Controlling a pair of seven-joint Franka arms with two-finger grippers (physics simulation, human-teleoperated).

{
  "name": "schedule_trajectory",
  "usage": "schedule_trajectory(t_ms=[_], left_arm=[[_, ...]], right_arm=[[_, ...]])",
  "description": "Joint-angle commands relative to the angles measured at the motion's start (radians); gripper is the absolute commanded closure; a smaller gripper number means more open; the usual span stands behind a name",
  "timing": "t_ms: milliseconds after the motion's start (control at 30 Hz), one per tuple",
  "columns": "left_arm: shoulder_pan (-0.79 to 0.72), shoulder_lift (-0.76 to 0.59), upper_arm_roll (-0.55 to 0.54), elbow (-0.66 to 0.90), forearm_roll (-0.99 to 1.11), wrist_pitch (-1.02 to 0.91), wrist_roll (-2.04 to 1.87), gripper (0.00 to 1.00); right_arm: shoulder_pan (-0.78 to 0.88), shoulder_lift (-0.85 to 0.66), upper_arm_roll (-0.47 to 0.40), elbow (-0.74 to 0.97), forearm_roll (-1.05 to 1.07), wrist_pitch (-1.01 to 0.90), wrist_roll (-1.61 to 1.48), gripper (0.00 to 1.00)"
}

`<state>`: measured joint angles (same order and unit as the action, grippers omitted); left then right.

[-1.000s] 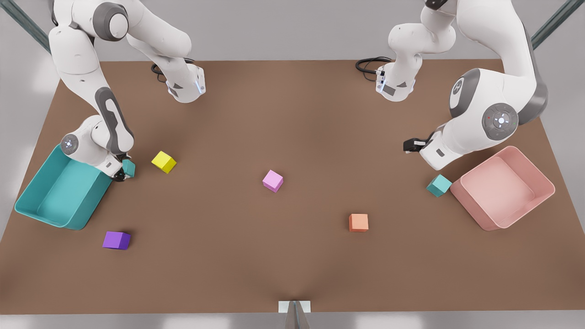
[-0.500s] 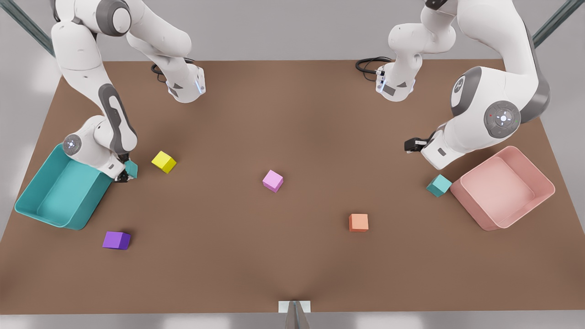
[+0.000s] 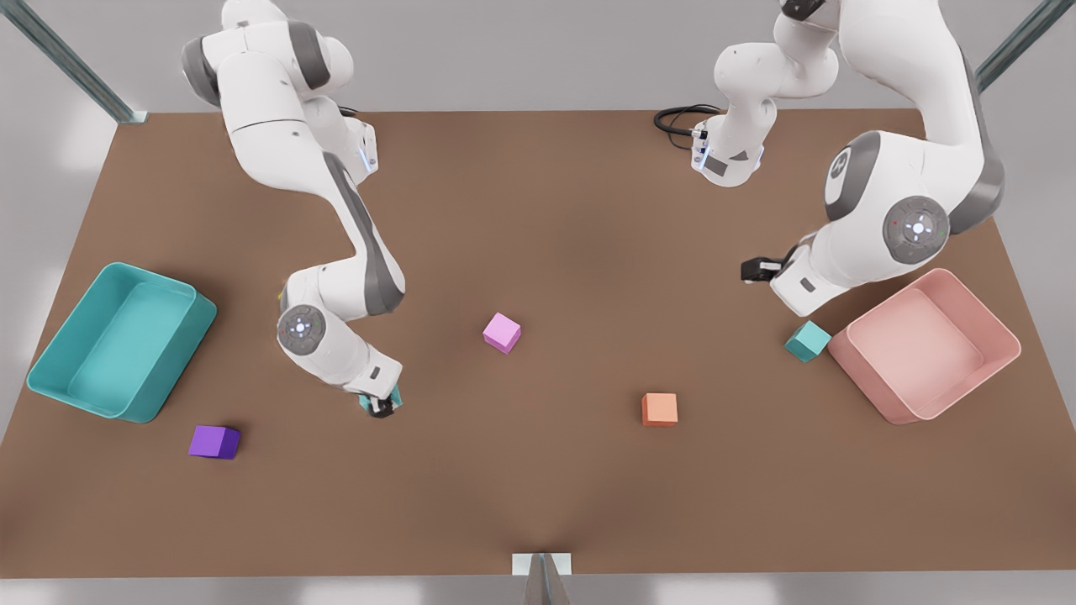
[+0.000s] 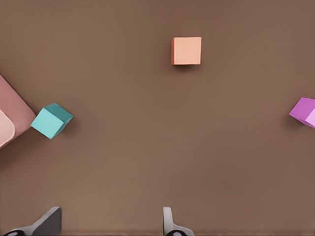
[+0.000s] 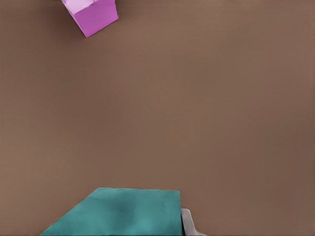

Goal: Stack the two blue cubes on top of each other

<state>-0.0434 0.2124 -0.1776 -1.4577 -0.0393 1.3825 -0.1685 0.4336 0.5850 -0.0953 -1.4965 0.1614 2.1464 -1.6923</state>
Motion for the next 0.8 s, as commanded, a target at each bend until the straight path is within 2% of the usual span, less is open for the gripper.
schedule_trajectory(t_ms=[0, 100, 133, 167, 233, 367, 400, 433, 600, 667, 767], left_arm=[[0.023, 0.022, 0.001, -0.001, -0.001, -0.013, -0.006, 0.0], [0.057, 0.062, 0.009, 0.0, 0.012, -0.03, -0.118, 0.0], [0.051, 0.074, 0.071, -0.009, 0.013, 0.03, -0.115, 0.0], [-0.033, 0.064, 0.22, -0.104, 0.012, 0.177, -0.111, 0.0], [-0.039, 0.064, 0.332, -0.236, 0.01, 0.303, -0.137, 0.0], [-0.039, 0.07, 0.351, -0.441, 0.009, 0.674, -0.777, 0.0], [-0.038, 0.071, 0.351, -0.448, 0.009, 0.696, -0.816, 0.0], [-0.036, 0.094, 0.351, -0.448, 0.009, 0.725, -0.816, 0.0], [0.023, 0.121, 0.353, -0.524, -0.03, 0.825, -0.795, 0.0], [0.034, 0.121, 0.353, -0.583, -0.071, 0.895, -0.721, 0.0], [0.031, 0.119, 0.353, -0.592, -0.071, 0.892, -0.704, 0.0]], right_arm=[[0.065, 0.091, 0.002, 0.13, 0.007, -0.112, 0.787, 0.49], [0.158, 0.282, 0.0, 0.37, 0.007, -0.106, 0.94, 0.49], [0.174, 0.311, 0.0, 0.407, 0.006, -0.103, 0.968, 0.49], [0.194, 0.34, 0.0, 0.441, 0.004, -0.1, 1.008, 0.49], [0.247, 0.406, -0.001, 0.531, 0.0, -0.1, 1.108, 0.49], [0.277, 0.499, 0.002, 0.599, 0.0, -0.017, 1.165, 0.46], [0.281, 0.51, 0.002, 0.611, 0.0, -0.013, 1.181, 0.15], [0.284, 0.51, 0.002, 0.611, 0.0, -0.008, 1.189, 0.0], [0.286, 0.509, -0.001, 0.611, -0.002, -0.02, 1.185, 0.0], [0.269, 0.466, -0.001, 0.613, 0.0, -0.114, 1.163, 0.0], [0.033, 0.248, -0.015, 0.63, -0.002, -0.582, 1.166, 0.0]])
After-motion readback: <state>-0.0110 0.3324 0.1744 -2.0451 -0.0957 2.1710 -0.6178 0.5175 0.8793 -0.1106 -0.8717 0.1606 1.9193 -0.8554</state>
